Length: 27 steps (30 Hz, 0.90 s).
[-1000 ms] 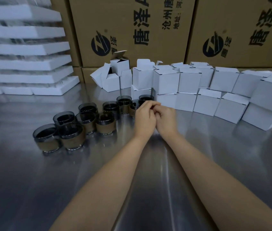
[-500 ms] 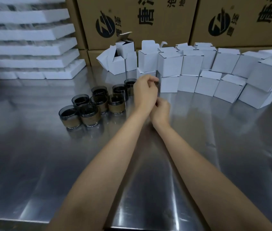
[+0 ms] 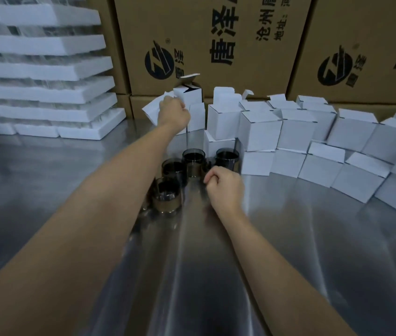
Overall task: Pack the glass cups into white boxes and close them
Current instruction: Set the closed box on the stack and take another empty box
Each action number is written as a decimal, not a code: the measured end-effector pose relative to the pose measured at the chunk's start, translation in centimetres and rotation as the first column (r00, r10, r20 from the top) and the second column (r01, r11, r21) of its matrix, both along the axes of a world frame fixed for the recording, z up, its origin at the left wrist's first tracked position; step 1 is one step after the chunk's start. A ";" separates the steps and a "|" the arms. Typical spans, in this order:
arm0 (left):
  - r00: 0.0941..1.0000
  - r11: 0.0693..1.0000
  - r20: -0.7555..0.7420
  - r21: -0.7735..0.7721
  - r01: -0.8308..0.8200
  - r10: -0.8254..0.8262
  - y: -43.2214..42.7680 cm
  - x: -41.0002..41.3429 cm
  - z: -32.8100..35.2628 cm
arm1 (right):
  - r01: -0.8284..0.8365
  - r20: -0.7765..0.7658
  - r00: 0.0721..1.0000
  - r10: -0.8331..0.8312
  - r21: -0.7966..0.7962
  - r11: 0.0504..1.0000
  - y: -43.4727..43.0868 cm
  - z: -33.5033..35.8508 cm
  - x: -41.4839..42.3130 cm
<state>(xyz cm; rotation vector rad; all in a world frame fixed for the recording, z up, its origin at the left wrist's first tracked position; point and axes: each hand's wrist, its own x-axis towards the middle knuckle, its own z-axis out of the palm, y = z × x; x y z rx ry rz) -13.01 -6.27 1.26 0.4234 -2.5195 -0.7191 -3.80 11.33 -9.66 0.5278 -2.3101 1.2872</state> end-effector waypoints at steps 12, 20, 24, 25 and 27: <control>0.999 0.960 -0.008 -0.279 0.031 -0.035 -3.9 -10.3 1.3 | -0.142 -0.466 0.877 0.115 -0.024 0.990 -1.6 -0.5 -1.9; 1.000 0.973 0.026 -0.228 0.018 -0.012 -4.7 -12.5 1.1 | -0.216 -0.470 0.863 0.185 -0.013 0.976 -1.7 -0.6 -2.3; 0.965 0.991 -0.239 -0.112 0.080 -0.104 -3.6 -11.0 1.5 | -0.211 -0.470 0.866 0.170 -0.037 0.977 -1.9 -0.8 -2.6; 0.936 0.992 -0.330 -0.064 0.112 -0.127 -3.0 -10.2 1.8 | -0.208 -0.468 0.868 0.167 -0.038 0.977 -1.9 -0.8 -2.5; 0.852 0.984 -0.506 0.033 0.176 -0.136 -1.4 -8.0 2.3 | -0.211 -0.459 0.872 0.171 -0.037 0.977 -1.9 -0.7 -2.3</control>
